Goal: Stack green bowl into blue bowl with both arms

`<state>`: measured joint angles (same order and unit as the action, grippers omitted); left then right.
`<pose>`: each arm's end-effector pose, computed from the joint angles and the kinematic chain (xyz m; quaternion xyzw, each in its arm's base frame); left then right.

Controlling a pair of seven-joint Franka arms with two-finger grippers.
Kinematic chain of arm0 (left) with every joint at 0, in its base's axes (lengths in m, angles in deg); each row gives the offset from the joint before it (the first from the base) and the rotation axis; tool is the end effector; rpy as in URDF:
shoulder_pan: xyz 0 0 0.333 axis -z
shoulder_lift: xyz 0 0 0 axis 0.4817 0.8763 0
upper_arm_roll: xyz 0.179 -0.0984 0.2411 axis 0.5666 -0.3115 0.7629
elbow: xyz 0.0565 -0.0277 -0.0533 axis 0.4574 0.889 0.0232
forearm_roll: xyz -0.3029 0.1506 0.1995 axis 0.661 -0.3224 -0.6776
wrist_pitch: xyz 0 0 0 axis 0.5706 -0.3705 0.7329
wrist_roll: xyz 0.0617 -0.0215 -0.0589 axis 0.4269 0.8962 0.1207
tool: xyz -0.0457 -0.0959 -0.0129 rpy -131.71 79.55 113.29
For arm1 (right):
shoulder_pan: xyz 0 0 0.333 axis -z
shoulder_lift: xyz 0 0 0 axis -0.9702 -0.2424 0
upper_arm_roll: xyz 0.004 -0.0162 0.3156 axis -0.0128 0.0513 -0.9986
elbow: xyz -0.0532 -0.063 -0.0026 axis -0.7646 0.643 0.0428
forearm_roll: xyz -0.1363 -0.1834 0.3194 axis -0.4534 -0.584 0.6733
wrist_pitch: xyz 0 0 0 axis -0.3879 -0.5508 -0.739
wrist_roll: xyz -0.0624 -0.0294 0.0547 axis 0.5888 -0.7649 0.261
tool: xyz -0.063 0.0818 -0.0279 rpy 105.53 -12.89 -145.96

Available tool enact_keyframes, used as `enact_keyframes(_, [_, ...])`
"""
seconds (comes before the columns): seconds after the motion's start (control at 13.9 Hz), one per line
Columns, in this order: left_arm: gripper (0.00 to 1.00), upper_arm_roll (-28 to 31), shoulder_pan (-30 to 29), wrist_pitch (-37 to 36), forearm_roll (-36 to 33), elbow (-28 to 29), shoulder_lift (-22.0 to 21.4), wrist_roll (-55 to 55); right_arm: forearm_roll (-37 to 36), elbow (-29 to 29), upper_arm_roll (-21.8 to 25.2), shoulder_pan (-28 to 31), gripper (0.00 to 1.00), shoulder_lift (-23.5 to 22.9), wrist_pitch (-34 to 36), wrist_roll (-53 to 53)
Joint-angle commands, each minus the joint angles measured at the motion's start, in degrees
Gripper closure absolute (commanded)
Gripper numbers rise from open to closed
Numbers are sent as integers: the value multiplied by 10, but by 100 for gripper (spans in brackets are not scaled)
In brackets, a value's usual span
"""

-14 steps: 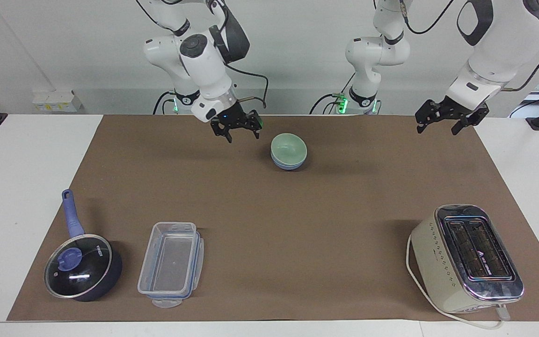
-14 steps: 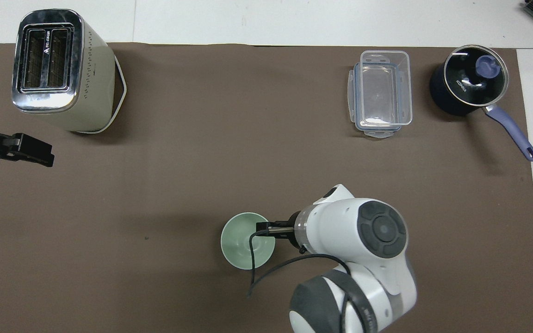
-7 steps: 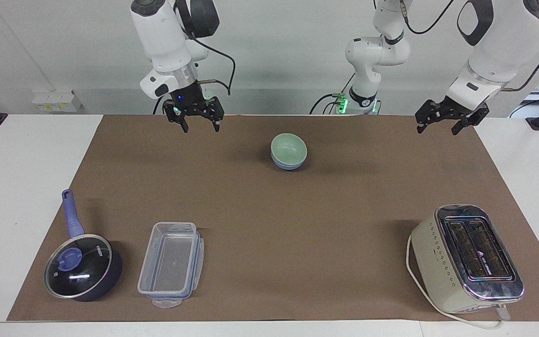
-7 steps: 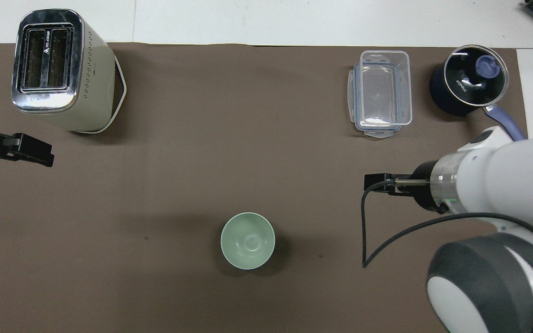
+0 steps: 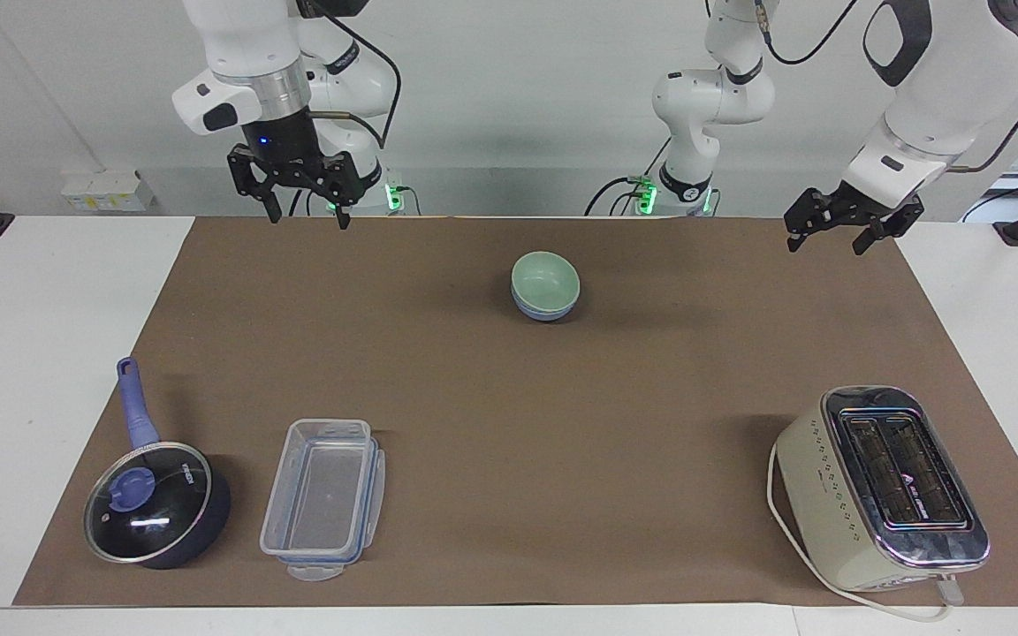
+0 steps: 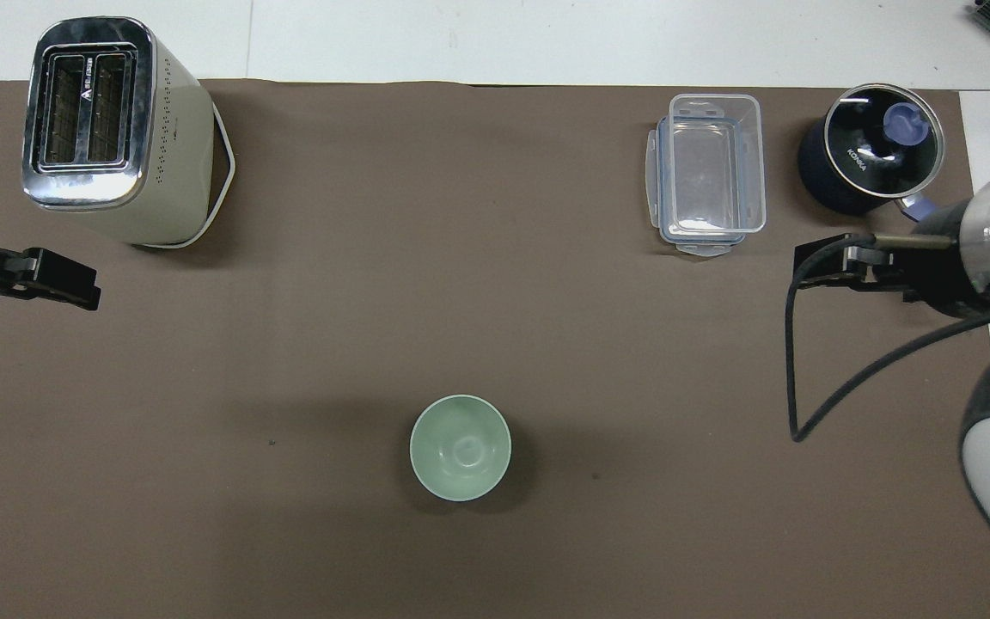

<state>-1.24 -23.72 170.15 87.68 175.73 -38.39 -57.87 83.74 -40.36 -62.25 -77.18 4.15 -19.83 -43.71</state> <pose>0.5538 -0.0427 0.6144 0.9974 -0.0586 -0.0419 0.0045 0.5400 0.0873 0.6648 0.9971 -0.0675 0.0357 0.0033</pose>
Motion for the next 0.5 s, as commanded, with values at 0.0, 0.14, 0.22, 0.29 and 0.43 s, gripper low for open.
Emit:
enact_keyframes(0.0, [0,-2,-2,-15,-10,-15,7,-5,-26,40,-6,11,0,-22,31,38])
enact_keyframes(0.14, [0,-2,-2,-15,-10,-15,7,-5,-17,39,-6,16,0,-22,29,46])
enact_keyframes(0.22, [0,-2,-2,-15,-10,-15,7,-5,-12,32,-6,25,0,-17,27,47])
enact_keyframes(0.29, [0,-2,-2,-15,-10,-15,7,-5,-2,17,-7,35,0,-11,28,52])
enact_keyframes(0.43, [0,-2,-2,-15,-10,-15,7,-5,18,1,-6,46,0,-1,27,60])
